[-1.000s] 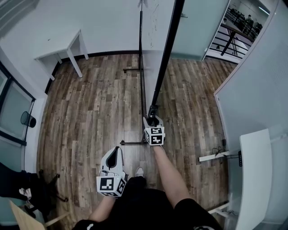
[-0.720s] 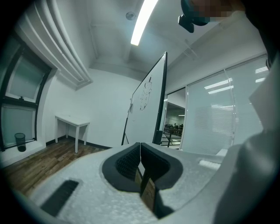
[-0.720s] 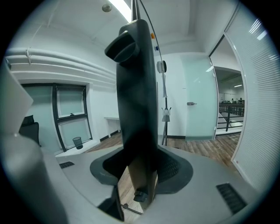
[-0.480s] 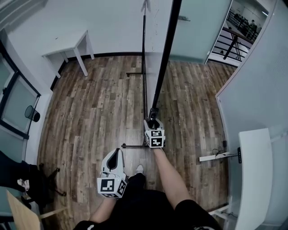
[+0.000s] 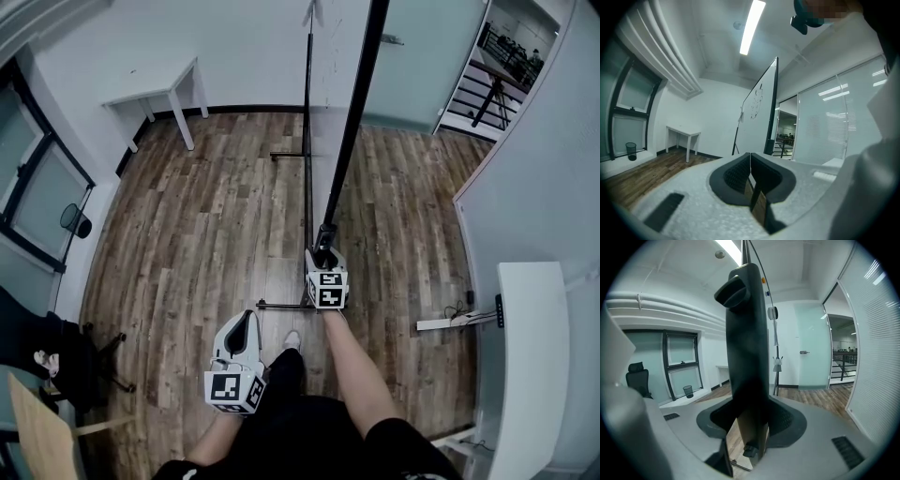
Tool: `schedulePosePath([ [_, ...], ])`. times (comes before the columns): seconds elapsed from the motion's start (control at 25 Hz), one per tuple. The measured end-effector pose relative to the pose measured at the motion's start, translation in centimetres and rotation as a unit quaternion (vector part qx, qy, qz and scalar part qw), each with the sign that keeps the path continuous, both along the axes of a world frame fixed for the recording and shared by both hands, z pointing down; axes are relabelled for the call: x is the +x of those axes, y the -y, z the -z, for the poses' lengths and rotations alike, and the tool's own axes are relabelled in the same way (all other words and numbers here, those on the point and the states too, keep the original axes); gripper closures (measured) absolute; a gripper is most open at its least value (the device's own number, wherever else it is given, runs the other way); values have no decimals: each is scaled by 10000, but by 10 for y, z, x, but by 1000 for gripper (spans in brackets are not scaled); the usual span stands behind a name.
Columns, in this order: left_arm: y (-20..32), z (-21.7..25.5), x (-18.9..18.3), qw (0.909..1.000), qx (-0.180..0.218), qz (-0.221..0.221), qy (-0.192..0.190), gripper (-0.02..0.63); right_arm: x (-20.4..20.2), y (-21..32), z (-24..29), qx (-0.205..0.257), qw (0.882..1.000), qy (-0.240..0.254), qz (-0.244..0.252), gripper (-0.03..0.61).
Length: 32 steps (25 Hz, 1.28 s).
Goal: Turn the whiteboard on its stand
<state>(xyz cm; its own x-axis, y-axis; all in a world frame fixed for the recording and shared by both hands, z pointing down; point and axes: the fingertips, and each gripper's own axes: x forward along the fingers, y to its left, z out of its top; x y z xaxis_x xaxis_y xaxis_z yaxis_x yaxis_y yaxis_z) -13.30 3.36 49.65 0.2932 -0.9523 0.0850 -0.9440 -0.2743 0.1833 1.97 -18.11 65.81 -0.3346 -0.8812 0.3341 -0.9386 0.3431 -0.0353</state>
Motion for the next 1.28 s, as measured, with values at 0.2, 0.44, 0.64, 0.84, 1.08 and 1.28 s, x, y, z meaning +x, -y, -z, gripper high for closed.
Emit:
schedulePosePath([
  [0.2,-40,3,-6,10000,51,15,59,595,-2,-32,0,-167,9999,-32,30,397],
  [0.44,-97,-1,-7,9999,44,8,110,595,-2,-77,0,-185,9998,-49,-19,397],
  [0.64,-133,3,-8,9998,9,114,147,595,-1,-110,-1,-204,9998,-38,8,397],
  [0.84,-154,17,-10,9996,39,140,222,595,-2,-137,1,-242,9997,-32,-5,397],
  [1.08,-172,16,-10,9997,-27,43,250,595,-5,-171,-1,-186,9998,-38,-62,397],
  [1.28,-177,18,-12,9997,-60,-100,219,595,-11,-197,1,-202,9997,-48,-96,399],
])
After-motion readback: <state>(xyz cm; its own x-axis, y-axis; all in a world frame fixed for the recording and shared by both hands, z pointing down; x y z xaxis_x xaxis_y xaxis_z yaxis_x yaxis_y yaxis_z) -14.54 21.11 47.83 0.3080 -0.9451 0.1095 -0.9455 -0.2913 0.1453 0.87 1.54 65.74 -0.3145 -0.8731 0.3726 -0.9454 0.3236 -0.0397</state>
